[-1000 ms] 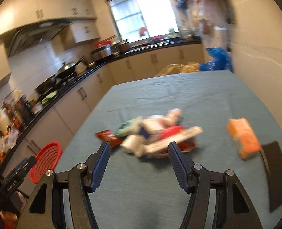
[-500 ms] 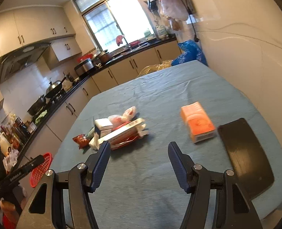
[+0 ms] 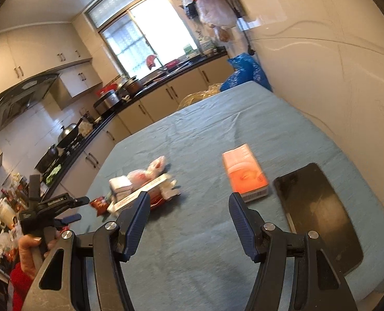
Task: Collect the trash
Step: 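Move both open tools back toward the items on the table, then grasp the red-brown snack wrapper with the left tool while the right tool grasps the orange box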
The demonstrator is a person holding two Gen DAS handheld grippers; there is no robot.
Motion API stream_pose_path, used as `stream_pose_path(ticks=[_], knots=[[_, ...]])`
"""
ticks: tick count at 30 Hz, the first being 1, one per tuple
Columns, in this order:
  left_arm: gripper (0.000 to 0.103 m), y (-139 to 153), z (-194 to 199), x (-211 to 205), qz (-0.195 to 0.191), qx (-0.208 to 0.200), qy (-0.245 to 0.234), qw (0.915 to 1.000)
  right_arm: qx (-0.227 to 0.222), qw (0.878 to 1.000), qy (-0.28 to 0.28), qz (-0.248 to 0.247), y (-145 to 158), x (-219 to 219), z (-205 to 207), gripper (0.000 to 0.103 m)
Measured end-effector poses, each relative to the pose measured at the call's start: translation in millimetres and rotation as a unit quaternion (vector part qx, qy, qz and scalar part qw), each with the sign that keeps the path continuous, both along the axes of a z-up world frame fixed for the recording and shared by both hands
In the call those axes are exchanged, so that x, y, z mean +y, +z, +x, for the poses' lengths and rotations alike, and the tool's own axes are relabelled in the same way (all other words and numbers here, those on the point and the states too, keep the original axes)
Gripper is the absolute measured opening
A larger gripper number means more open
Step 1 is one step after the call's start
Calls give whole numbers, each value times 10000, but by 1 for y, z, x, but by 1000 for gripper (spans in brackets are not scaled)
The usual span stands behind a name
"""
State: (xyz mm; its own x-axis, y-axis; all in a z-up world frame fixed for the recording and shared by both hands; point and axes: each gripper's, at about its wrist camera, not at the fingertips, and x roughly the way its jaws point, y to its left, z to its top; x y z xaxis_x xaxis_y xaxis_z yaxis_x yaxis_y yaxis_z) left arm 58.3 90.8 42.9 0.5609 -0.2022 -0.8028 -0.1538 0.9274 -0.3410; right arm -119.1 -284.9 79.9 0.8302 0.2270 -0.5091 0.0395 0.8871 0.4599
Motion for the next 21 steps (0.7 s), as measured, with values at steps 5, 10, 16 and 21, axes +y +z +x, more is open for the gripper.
stream_pose_path(ticks=[5, 10, 16, 21], knots=[[71, -13, 29, -14, 172, 89, -80, 9998, 105, 9996, -262, 31, -1, -22, 13, 67], [49, -26, 40, -25, 198, 138, -291, 9993, 266, 9981, -555, 2, -6, -39, 34, 67], [38, -29, 35, -33, 637, -171, -497, 9966, 706, 9958, -447, -383, -18, -28, 77, 67], [30, -26, 20, -31, 695, -353, -642, 9949, 1115, 9872, -416, -1064, -35, -16, 107, 67]])
